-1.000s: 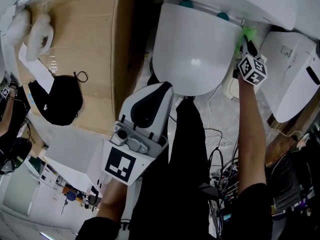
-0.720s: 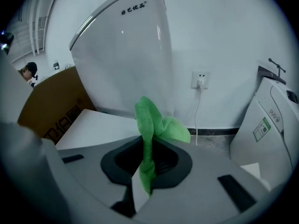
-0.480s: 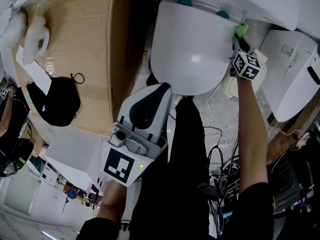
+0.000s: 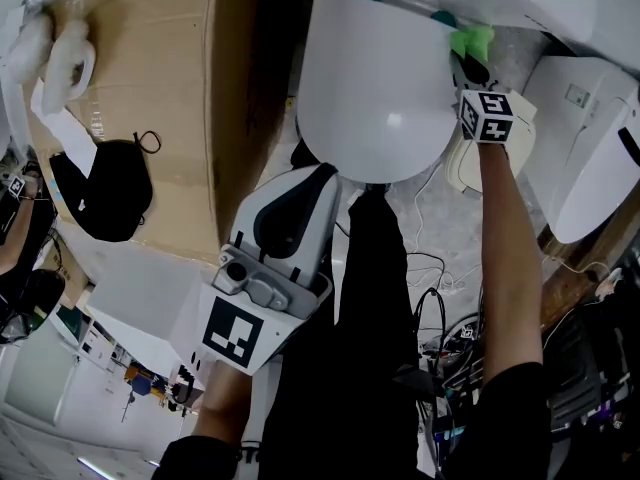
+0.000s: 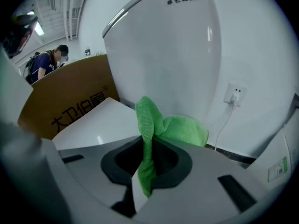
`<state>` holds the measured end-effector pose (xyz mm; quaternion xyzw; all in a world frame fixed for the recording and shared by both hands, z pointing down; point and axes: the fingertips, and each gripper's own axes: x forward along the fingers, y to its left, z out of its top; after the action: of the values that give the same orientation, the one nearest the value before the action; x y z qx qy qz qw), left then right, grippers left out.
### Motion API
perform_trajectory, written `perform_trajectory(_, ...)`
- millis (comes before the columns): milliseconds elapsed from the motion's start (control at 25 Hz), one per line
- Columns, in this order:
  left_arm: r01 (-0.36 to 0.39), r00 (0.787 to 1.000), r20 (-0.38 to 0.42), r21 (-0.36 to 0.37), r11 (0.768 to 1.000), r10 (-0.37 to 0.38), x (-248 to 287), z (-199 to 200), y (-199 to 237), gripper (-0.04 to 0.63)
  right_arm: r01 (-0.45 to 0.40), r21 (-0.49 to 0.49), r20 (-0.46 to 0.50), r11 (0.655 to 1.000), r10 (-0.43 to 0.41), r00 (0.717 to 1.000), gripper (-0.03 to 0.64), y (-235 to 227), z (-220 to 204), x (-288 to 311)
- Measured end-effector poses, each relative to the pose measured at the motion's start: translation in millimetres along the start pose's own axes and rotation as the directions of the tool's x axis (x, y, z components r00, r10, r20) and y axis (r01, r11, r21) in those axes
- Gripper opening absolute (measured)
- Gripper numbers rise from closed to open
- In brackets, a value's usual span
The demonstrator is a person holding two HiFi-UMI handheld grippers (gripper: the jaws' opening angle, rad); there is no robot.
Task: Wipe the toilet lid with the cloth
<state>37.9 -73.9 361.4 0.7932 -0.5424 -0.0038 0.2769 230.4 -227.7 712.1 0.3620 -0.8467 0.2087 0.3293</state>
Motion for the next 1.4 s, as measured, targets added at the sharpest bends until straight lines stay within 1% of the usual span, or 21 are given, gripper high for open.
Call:
perform_trajectory(120, -0.009, 1.0, 0.006, 0.004, 1.0, 0.009, -6, -8, -11, -0.002, -0.084, -0.113, -0.024, 0.99, 0.082, 0.996, 0.051, 15, -3, 1)
perform_trajectory(240, -0.015, 1.0, 0.013, -0.022, 1.0, 0.015, -12, -19, -23, -0.002, -0.171, -0.226, -0.06, 0.959, 0.161, 0.985, 0.051, 33, -8, 1)
perform_trajectory(320, -0.019, 1.0, 0.021, -0.036, 0.999, 0.02, -16, -25, -32, -0.002, -0.227, -0.302, -0.086, 0.926, 0.211, 0.974, 0.051, 47, -16, -2)
perform_trajectory(480, -0.046, 0.997, 0.057, -0.028, 0.999, 0.048, -27, -30, -46, -0.002, -0.336, -0.433, -0.147, 0.837, 0.302, 0.942, 0.051, 76, -39, -13)
perform_trajectory(560, -0.059, 0.996, 0.073, -0.025, 0.998, 0.06, -33, -32, -54, -0.002, -0.375, -0.465, -0.169, 0.802, 0.335, 0.927, 0.051, 87, -51, -22)
perform_trajectory(680, -0.08, 0.991, 0.106, -0.023, 0.997, 0.082, -44, -35, -66, -0.002, -0.414, -0.48, -0.192, 0.774, 0.367, 0.91, 0.051, 100, -71, -36)
perform_trajectory(800, -0.092, 0.989, 0.111, -0.034, 0.995, 0.095, -54, -43, -79, -0.002, -0.421, -0.474, -0.193, 0.773, 0.376, 0.906, 0.051, 109, -88, -48)
perform_trajectory(1080, -0.106, 0.989, 0.101, -0.041, 0.993, 0.11, -83, -63, -106, -0.002, -0.397, -0.424, -0.17, 0.814, 0.359, 0.918, 0.051, 124, -117, -68)
perform_trajectory(1400, -0.109, 0.988, 0.109, -0.052, 0.993, 0.114, -116, -67, -100, -0.002, -0.372, -0.351, -0.174, 0.859, 0.331, 0.928, 0.051, 154, -138, -82)
